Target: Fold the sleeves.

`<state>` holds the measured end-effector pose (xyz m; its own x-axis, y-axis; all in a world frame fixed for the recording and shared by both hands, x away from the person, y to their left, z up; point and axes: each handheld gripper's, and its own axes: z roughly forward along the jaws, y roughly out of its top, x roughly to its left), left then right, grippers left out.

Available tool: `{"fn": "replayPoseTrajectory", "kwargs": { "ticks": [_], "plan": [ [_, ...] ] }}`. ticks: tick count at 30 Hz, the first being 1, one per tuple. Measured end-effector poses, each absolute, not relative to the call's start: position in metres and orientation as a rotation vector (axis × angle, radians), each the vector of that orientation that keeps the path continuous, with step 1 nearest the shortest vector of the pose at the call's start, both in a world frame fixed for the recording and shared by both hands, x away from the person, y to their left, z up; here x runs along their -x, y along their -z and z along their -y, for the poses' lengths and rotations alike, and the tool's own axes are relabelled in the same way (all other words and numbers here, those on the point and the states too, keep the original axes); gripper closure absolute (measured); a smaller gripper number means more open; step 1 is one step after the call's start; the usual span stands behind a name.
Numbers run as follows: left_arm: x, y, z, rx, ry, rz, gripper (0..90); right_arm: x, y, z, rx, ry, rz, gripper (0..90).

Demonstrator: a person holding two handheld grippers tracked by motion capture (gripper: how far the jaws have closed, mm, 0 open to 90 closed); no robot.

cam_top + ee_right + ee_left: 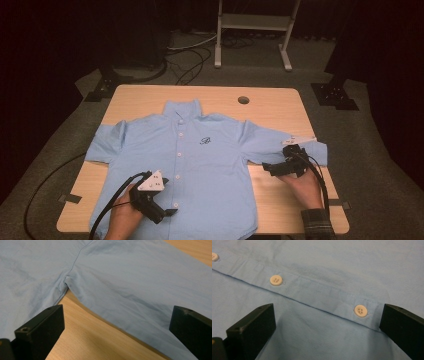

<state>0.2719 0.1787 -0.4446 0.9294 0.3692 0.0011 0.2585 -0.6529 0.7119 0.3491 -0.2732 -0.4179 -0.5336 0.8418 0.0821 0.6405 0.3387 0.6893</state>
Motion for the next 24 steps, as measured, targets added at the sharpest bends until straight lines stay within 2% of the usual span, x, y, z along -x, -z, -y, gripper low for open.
{"fn": "replayPoseTrajectory", "kwargs": {
  "ticks": [24],
  "plan": [
    [-0.272,0.445,-0.179,-2.315,-0.186,-0.442,0.0,-0.345,0.417,0.304,-1.394,-0.995,-2.247,0.0]
  ]
}}
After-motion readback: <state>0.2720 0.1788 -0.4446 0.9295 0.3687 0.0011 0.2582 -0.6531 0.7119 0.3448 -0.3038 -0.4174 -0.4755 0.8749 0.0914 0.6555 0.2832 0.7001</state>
